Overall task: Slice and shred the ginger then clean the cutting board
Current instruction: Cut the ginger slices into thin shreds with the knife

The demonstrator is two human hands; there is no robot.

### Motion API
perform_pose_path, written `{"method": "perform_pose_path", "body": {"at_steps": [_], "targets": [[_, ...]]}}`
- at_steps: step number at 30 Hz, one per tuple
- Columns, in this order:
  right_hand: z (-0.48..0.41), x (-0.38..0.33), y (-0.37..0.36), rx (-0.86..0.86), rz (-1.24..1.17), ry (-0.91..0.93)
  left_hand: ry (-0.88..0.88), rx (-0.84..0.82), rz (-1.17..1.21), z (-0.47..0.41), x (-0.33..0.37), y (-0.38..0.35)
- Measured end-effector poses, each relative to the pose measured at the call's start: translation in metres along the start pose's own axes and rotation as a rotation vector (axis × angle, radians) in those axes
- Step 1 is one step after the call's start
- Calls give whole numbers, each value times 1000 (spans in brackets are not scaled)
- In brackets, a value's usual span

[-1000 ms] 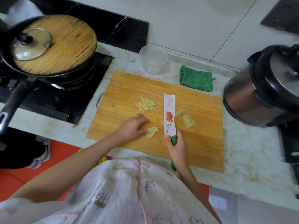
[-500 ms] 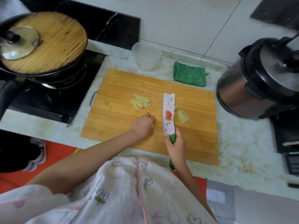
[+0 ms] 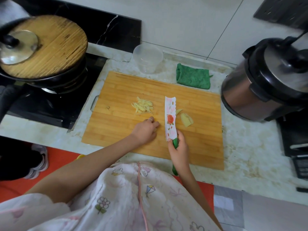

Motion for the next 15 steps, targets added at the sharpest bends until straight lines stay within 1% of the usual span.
{"method": "perform_pose_path", "body": {"at_steps": [3, 7, 9, 15], "targets": [[1, 0, 2, 8, 15, 3, 124, 87, 133, 7, -13, 0], [3, -6, 1, -16, 85, 39, 385, 260, 295, 30, -52, 8], [4, -8, -1, -39, 114, 54, 467, 324, 399, 40, -72, 9], [7, -11, -14, -128, 165, 91, 441, 436, 619, 56, -86, 3]]}}
Point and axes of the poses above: each hand's wrist, its own z-axis away from the middle knuckle, its own y-axis out of the back of the hand, x = y × z, the point moved 8 cm from there along -z, towards the middle knuckle, and after that the axes turned 8 degrees about -y, right-handed, at the moved point
